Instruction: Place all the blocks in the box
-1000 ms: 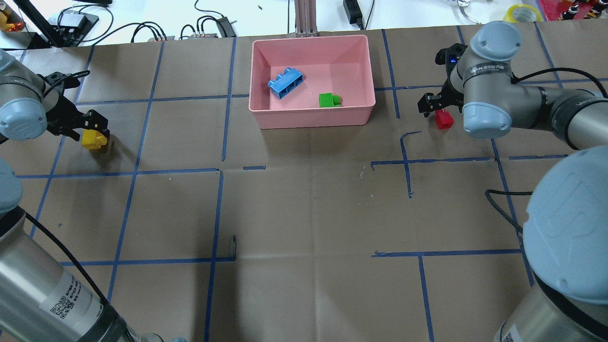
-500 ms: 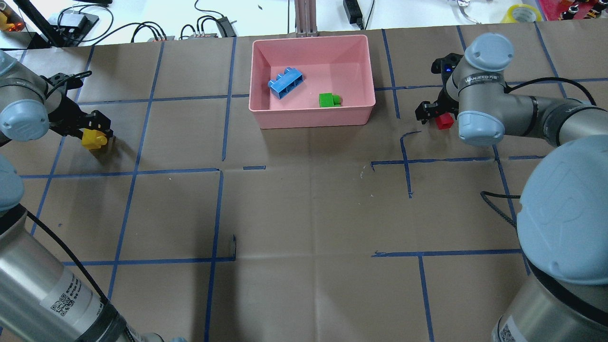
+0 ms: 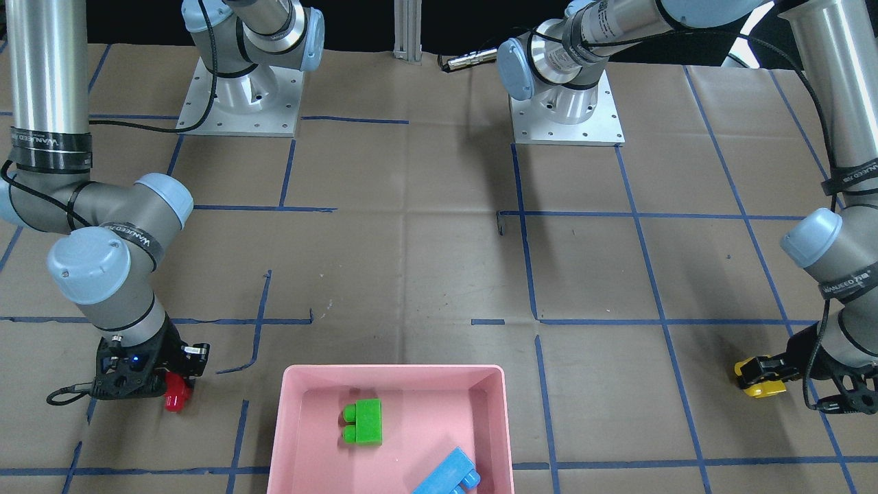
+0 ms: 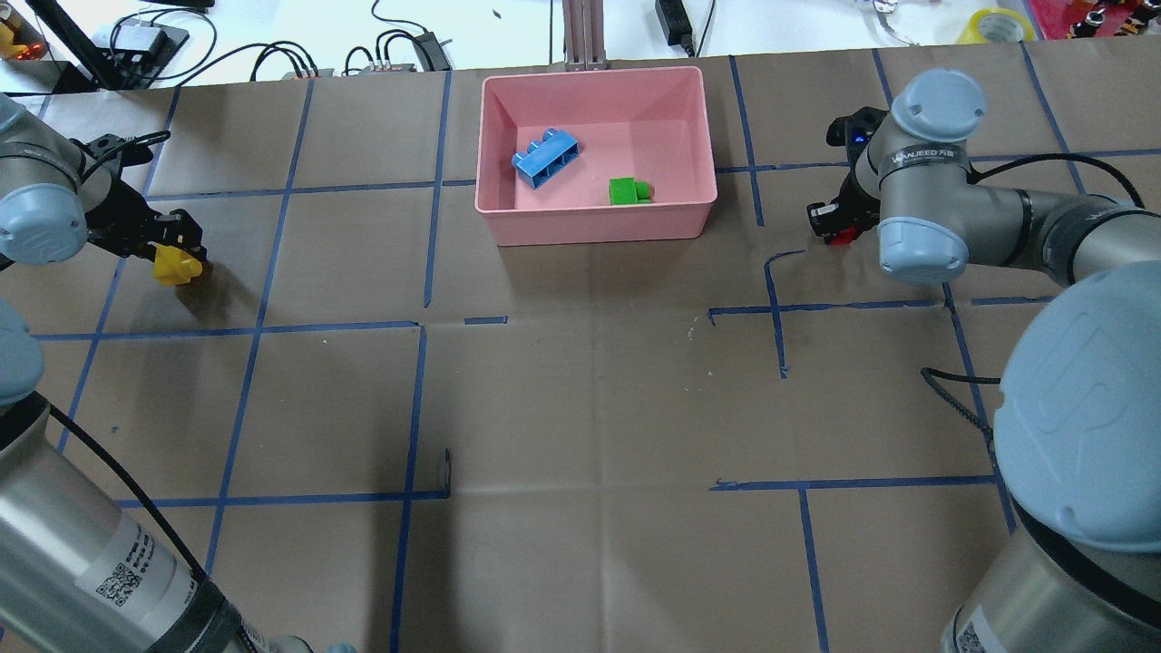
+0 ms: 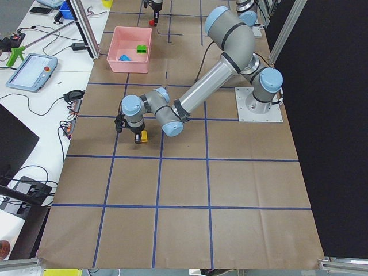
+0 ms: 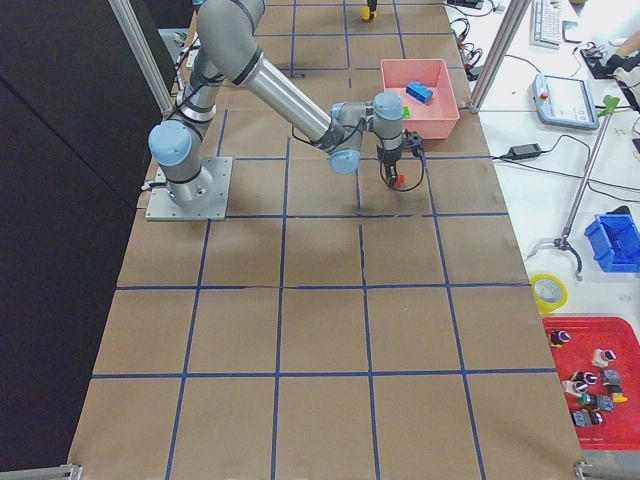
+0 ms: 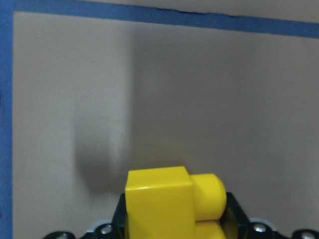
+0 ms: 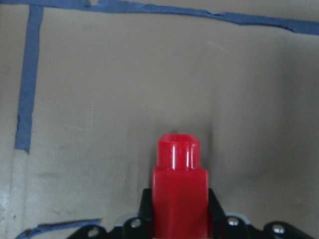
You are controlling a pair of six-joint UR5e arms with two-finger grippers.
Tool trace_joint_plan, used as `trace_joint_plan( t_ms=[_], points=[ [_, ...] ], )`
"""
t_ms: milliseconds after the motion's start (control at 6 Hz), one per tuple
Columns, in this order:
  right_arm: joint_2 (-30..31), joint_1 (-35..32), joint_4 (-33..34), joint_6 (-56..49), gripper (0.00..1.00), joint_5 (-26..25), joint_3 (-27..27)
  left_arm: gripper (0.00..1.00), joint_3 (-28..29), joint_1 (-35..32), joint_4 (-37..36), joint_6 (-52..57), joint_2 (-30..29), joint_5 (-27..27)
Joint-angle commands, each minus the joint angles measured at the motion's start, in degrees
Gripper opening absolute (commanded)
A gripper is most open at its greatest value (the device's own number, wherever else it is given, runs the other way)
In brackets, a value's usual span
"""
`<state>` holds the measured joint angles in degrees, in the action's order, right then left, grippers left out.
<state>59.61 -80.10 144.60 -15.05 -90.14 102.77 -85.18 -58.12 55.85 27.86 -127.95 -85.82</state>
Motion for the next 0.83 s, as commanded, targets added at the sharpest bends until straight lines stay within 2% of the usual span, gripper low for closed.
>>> trace_joint_plan(
  t_ms=[0, 167, 333, 500, 667],
  points=[
    [0.67, 0.21, -0.37, -1.56, 0.01, 0.14, -0.72, 0.04, 4.46, -0.42, 6.5, 0.0, 2.34, -0.32],
    [4.07, 0.04, -1.85, -1.04, 0.01, 2.23, -1.86, 0.02, 11.19, -1.64, 15.17, -0.52, 2.88, -0.32],
    [8.98, -0.31, -10.57, 0.27, 0.01, 3.56, -2.74, 0.01, 19.61, -4.87, 23.35, -2.44, 2.36, -0.23],
    [13.03, -0.67, -17.18, 4.37, 0.02, 4.35, -4.84, 0.02, 25.79, -10.91, 29.43, -8.46, 2.1, 0.12],
    [13.94, -2.06, -24.38, 8.15, 0.02, 9.93, -8.78, 0.02, 28.55, -17.67, 30.71, -19.14, 1.92, 0.64]
  ],
)
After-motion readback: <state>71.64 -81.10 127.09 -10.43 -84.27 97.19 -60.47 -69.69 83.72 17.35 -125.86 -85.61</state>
